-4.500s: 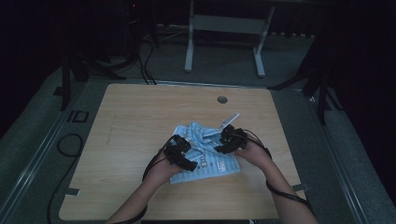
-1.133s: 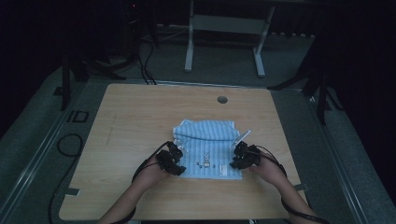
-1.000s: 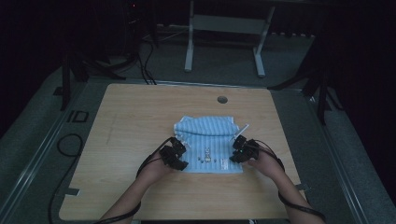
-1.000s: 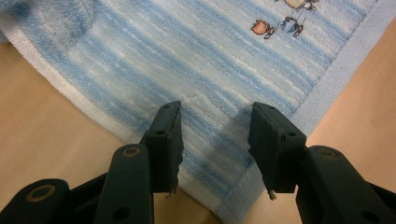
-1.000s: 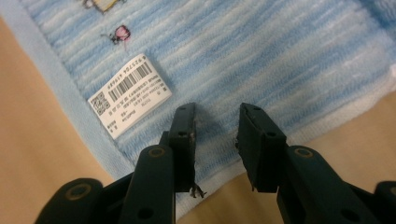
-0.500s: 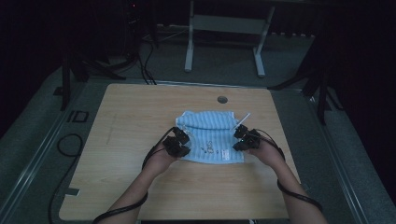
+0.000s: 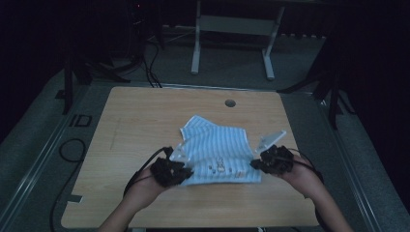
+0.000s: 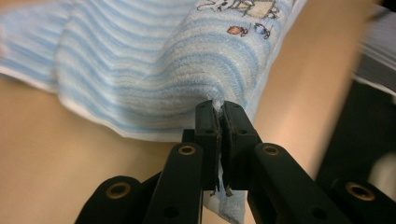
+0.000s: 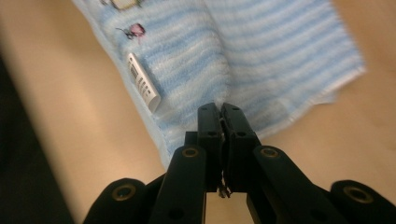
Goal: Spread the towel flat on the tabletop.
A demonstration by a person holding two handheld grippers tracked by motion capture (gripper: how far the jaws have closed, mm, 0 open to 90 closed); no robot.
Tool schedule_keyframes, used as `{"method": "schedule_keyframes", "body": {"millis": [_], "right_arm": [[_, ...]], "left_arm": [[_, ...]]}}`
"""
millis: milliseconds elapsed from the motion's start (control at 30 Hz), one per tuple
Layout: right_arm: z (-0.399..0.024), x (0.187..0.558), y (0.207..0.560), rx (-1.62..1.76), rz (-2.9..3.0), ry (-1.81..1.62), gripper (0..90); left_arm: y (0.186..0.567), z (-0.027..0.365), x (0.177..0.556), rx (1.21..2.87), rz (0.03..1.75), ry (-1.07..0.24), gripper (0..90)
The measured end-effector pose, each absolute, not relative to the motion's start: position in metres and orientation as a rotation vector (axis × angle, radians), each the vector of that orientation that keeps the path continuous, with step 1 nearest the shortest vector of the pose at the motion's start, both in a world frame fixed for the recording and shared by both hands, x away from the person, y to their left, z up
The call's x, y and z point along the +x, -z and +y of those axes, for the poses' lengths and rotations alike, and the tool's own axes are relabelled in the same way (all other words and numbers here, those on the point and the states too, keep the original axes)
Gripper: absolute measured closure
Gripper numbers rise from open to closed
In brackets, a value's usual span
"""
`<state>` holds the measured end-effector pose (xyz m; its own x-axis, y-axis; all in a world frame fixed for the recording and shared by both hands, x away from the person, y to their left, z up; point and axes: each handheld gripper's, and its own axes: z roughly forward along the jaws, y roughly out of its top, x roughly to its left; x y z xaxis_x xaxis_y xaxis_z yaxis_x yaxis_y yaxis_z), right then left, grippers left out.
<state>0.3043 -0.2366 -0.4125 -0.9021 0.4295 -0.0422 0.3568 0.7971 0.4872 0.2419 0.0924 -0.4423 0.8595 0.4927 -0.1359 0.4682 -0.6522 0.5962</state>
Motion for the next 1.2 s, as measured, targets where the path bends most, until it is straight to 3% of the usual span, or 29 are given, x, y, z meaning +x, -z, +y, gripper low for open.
{"method": "schedule_keyframes", "body": {"millis": [100, 267, 433, 667, 767, 933, 1067, 1200], "right_arm": [[-0.247, 0.275, 0.436, 0.639, 2.933, -0.800, 78.3], [-0.251, 0.279, 0.462, 0.744, 2.926, -0.778, 73.2], [-0.241, 0.298, 0.482, 0.778, 2.921, -0.710, 71.6], [-0.249, 0.356, 0.495, 0.926, 2.814, -0.551, 87.3], [-0.251, 0.375, 0.493, 0.983, 2.766, -0.536, 86.9], [-0.241, 0.427, 0.502, 1.104, 2.724, -0.389, 78.2], [-0.230, 0.441, 0.515, 1.135, 2.783, -0.327, 72.0], [-0.222, 0.443, 0.516, 1.135, 2.814, -0.330, 71.8]], "left_arm": [[0.458, 0.098, 0.231, 2.425, 0.676, -0.003, 69.0], [0.476, 0.105, 0.245, 2.440, 0.765, -0.041, 57.2], [0.494, 0.080, 0.250, 2.435, 0.755, -0.007, 56.9], [0.519, 0.049, 0.249, 2.481, 0.695, 0.065, 56.8], [0.524, 0.049, 0.250, 2.493, 0.704, 0.066, 56.8], [0.529, 0.056, 0.254, 2.491, 0.737, 0.069, 56.8], [0.531, 0.059, 0.256, 2.485, 0.747, 0.071, 56.8], [0.532, 0.060, 0.256, 2.478, 0.751, 0.076, 56.9]]}}
